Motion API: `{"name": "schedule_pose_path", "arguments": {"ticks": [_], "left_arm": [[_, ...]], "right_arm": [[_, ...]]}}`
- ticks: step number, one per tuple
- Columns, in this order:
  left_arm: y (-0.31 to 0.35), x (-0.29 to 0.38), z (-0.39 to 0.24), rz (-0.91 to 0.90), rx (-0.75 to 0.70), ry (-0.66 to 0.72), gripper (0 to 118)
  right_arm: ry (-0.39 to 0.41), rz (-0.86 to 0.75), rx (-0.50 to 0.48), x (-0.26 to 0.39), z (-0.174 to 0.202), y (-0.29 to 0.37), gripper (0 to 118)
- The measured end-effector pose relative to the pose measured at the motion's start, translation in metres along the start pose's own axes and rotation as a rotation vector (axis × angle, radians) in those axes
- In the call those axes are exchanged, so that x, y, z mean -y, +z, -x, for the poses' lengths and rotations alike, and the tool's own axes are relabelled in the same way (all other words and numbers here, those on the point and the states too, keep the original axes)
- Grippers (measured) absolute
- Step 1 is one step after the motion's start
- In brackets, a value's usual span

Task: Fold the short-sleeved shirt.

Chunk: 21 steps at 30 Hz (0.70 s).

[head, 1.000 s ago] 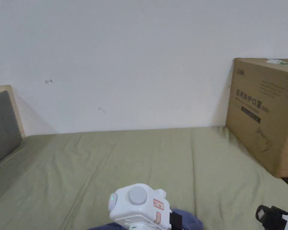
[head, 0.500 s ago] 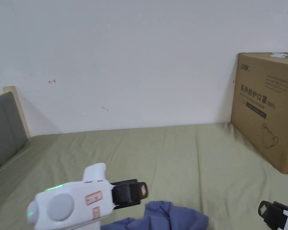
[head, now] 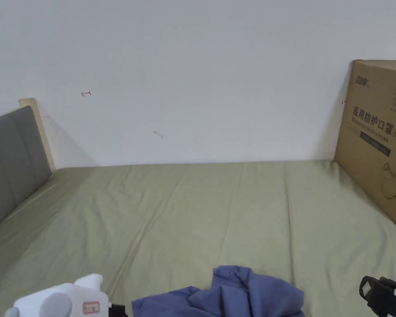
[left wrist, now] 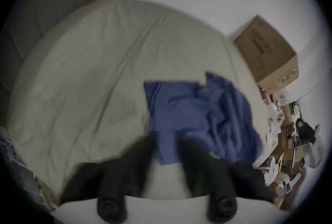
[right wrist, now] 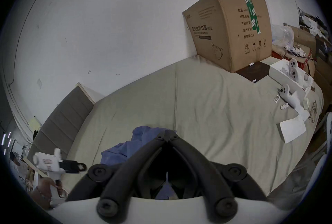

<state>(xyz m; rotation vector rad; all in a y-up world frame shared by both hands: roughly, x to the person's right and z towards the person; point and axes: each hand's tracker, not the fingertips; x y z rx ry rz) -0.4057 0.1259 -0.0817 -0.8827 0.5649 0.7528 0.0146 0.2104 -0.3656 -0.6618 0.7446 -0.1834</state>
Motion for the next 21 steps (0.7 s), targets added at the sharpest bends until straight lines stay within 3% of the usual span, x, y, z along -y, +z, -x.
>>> {"name": "schedule_pose_path", "arguments": {"ticks": [1, 2, 3, 6, 7, 8, 9, 10, 11, 12, 13, 14, 16, 17, 18, 21], "left_arm": [[-0.016, 0.004, 0.003, 0.039, -0.020, 0.007, 93], [-0.033, 0.010, 0.003, 0.083, -0.043, 0.011, 116], [-0.043, 0.015, 0.002, 0.078, -0.016, 0.010, 118], [-0.069, 0.031, -0.010, 0.096, -0.004, 0.002, 113], [-0.075, 0.036, -0.015, 0.109, 0.009, -0.009, 101], [-0.079, 0.044, -0.020, 0.122, 0.030, -0.022, 81], [-0.077, 0.048, -0.028, 0.111, 0.005, -0.083, 51], [-0.069, 0.052, -0.044, 0.062, -0.130, -0.197, 2], [-0.061, 0.055, -0.051, -0.002, -0.194, -0.293, 2], [-0.054, 0.060, -0.047, -0.013, -0.108, -0.304, 2], [-0.043, 0.062, -0.043, -0.044, 0.023, -0.209, 2], [-0.033, 0.063, -0.039, -0.061, 0.100, -0.129, 2], [-0.017, 0.065, -0.026, -0.114, 0.100, -0.062, 2], [-0.010, 0.066, -0.024, -0.131, 0.082, -0.064, 2], [-0.003, 0.067, -0.022, -0.128, 0.079, -0.079, 2], [0.008, 0.070, -0.017, -0.154, 0.055, -0.098, 2]], "right_arm": [[0.004, 0.006, 0.003, 0.002, 0.000, -0.002, 0], [0.008, 0.015, 0.007, 0.003, 0.000, -0.004, 0], [0.011, 0.023, 0.011, 0.004, 0.000, -0.007, 0], [0.019, 0.047, 0.027, 0.009, -0.001, -0.014, 0], [0.021, 0.054, 0.034, 0.010, -0.002, -0.018, 0], [0.023, 0.063, 0.041, 0.012, -0.002, -0.022, 0], [0.025, 0.073, 0.047, 0.013, -0.002, -0.026, 0], [0.028, 0.087, 0.052, 0.014, -0.003, -0.031, 0], [0.036, 0.106, 0.059, 0.016, -0.003, -0.038, 0], [0.050, 0.135, 0.065, 0.018, -0.004, -0.045, 0], [0.065, 0.178, 0.066, 0.021, -0.005, -0.052, 0], [0.060, 0.213, 0.056, 0.024, -0.006, -0.061, 20], [0.020, 0.311, 0.002, 0.029, -0.011, -0.080, 102], [-0.001, 0.397, -0.022, 0.031, -0.014, -0.092, 107], [-0.027, 0.476, -0.028, 0.036, -0.015, -0.104, 106], [0.023, 0.585, -0.015, 0.049, -0.013, -0.134, 100]]}}
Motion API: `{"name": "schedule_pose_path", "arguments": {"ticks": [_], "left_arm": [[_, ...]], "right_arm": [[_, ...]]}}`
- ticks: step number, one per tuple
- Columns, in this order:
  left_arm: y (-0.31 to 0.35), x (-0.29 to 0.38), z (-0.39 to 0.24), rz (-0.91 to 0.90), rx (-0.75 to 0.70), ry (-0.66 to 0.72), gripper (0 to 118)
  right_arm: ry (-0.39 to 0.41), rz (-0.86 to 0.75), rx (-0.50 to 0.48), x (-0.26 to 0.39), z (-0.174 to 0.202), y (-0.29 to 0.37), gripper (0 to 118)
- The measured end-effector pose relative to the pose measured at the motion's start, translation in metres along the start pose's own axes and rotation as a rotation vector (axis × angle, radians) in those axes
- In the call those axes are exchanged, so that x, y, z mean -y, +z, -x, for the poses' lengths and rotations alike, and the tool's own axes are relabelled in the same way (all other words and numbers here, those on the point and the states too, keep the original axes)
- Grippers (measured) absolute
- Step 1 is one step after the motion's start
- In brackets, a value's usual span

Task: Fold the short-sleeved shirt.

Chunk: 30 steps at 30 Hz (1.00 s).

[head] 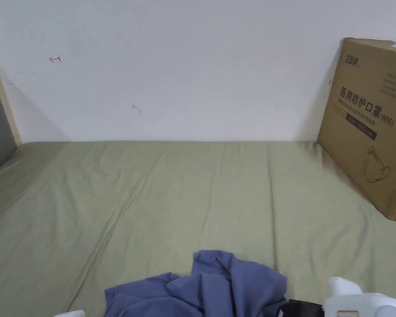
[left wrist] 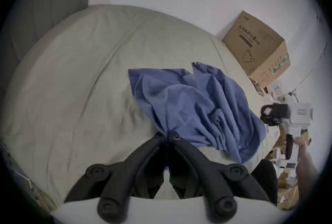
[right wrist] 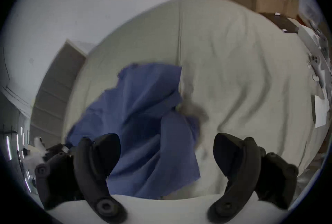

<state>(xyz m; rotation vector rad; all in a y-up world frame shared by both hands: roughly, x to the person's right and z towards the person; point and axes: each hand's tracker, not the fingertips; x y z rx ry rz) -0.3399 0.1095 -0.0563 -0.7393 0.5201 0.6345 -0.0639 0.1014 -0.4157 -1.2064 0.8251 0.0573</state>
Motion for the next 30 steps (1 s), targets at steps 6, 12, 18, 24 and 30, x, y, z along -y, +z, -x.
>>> {"name": "schedule_pose_path", "arguments": {"ticks": [6, 12, 18, 24, 30], "left_arm": [[0.012, -0.001, 0.016, -0.040, 0.007, 0.049, 2], [0.051, -0.019, 0.042, -0.181, -0.030, 0.122, 2], [0.110, -0.054, 0.039, -0.307, 0.021, 0.106, 2], [0.169, -0.110, -0.002, -0.405, 0.085, -0.050, 2], [0.212, -0.180, -0.034, -0.520, 0.121, -0.122, 2]], "right_arm": [[0.148, 0.061, 0.062, 0.000, -0.003, -0.019, 4], [0.150, -0.123, 0.053, -0.009, -0.023, 0.064, 4], [0.089, -0.268, 0.016, -0.025, -0.049, 0.151, 4], [0.027, -0.358, -0.089, -0.051, -0.039, 0.212, 4], [0.065, -0.515, -0.143, -0.101, -0.011, 0.281, 4]]}}
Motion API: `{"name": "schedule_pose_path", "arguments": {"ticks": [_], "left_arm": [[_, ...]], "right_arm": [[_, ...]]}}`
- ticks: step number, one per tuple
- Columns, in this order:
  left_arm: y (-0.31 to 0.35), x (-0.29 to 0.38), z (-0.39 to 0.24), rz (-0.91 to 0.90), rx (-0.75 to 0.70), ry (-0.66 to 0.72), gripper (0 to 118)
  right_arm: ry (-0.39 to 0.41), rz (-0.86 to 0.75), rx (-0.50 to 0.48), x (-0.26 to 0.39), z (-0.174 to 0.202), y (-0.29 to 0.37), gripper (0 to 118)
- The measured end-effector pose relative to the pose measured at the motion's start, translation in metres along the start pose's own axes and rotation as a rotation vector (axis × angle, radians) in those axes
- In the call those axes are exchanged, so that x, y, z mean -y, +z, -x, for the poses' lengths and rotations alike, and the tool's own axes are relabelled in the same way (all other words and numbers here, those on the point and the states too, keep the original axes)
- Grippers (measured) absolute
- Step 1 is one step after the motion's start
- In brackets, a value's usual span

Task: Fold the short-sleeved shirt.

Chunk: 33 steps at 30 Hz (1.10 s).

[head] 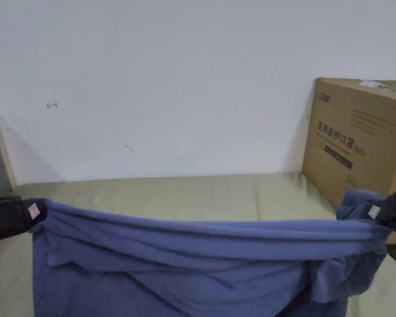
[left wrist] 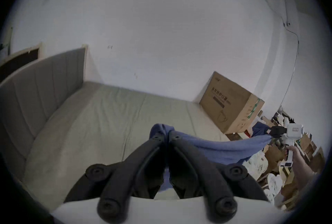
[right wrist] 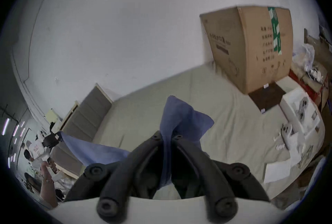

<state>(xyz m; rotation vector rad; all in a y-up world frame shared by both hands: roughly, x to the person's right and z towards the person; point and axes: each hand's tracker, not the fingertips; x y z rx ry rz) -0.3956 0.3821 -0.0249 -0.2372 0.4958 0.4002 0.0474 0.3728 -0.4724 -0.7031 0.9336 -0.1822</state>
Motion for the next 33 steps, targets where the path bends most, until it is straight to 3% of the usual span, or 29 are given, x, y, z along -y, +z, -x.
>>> {"name": "schedule_pose_path", "arguments": {"ticks": [5, 11, 16, 19, 22, 25, 28, 33], "left_arm": [[-0.022, -0.053, -0.019, -0.042, 0.002, -0.067, 2], [-0.076, -0.090, -0.027, -0.024, 0.016, -0.010, 2], [-0.119, -0.098, -0.029, -0.071, -0.054, -0.042, 2], [-0.142, -0.092, -0.018, -0.091, -0.083, 0.025, 2], [-0.166, -0.075, 0.002, -0.030, -0.105, 0.105, 2], [-0.182, -0.038, 0.016, 0.035, -0.153, 0.070, 2], [-0.196, 0.024, 0.041, 0.164, -0.172, 0.116, 2], [-0.202, 0.159, 0.072, 0.548, -0.230, 0.135, 2]], "right_arm": [[0.062, -0.075, 0.014, -0.065, 0.027, 0.012, 4], [0.100, -0.137, 0.101, -0.125, 0.034, -0.014, 4], [0.089, -0.178, 0.110, -0.154, 0.031, -0.058, 4], [0.064, -0.211, 0.101, -0.155, 0.029, -0.086, 4], [0.059, -0.217, 0.111, -0.138, 0.019, -0.116, 4], [0.024, -0.158, 0.119, -0.100, -0.003, -0.154, 4], [0.009, -0.007, 0.172, -0.036, -0.038, -0.195, 4], [-0.110, 0.374, 0.288, 0.096, -0.121, -0.246, 4]]}}
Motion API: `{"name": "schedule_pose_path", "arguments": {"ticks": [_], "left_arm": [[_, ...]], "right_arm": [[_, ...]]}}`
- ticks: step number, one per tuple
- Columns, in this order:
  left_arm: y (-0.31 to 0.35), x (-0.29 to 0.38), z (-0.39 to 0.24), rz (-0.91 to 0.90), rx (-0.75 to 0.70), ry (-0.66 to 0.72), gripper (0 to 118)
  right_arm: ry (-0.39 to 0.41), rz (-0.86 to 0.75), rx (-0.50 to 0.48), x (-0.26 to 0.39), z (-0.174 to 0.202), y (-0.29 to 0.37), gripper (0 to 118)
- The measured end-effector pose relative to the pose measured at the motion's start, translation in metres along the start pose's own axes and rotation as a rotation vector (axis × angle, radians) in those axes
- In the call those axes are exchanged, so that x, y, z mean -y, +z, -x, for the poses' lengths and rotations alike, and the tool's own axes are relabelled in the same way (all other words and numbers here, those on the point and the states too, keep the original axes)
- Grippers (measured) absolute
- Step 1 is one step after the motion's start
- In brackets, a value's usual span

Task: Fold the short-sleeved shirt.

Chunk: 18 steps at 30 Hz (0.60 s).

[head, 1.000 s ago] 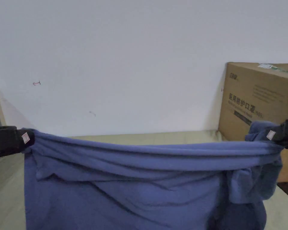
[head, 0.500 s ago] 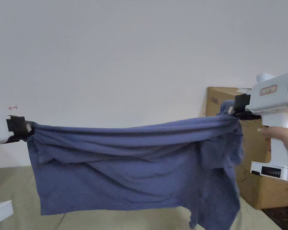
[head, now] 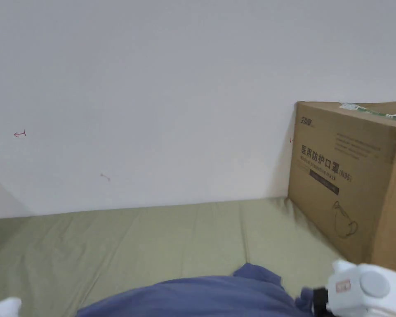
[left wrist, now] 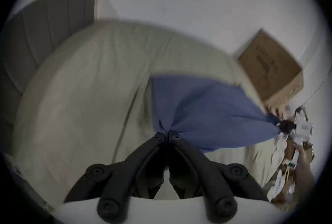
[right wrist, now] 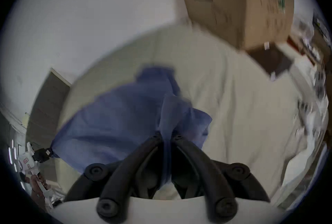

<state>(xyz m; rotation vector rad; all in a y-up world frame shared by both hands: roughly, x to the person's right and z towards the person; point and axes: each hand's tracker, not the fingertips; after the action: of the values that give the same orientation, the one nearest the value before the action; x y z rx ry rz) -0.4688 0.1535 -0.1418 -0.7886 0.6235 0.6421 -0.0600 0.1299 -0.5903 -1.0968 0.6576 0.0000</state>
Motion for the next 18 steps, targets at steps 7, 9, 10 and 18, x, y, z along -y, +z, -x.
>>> {"name": "schedule_pose_path", "arguments": {"ticks": [7, 9, 10, 18], "left_arm": [[-0.010, 0.111, 0.040, 0.266, 0.008, -0.017, 2], [0.005, 0.127, 0.041, 0.299, 0.009, -0.027, 2], [0.010, 0.132, 0.041, 0.319, 0.012, -0.027, 2], [0.040, 0.155, 0.030, 0.409, 0.029, -0.035, 2]], "right_arm": [[0.030, 0.156, 0.003, 0.098, -0.064, -0.001, 4], [0.019, 0.165, -0.001, 0.116, -0.069, 0.020, 4], [0.017, 0.179, 0.001, 0.122, -0.072, 0.027, 4], [-0.024, 0.301, 0.051, 0.165, -0.094, 0.063, 5]]}}
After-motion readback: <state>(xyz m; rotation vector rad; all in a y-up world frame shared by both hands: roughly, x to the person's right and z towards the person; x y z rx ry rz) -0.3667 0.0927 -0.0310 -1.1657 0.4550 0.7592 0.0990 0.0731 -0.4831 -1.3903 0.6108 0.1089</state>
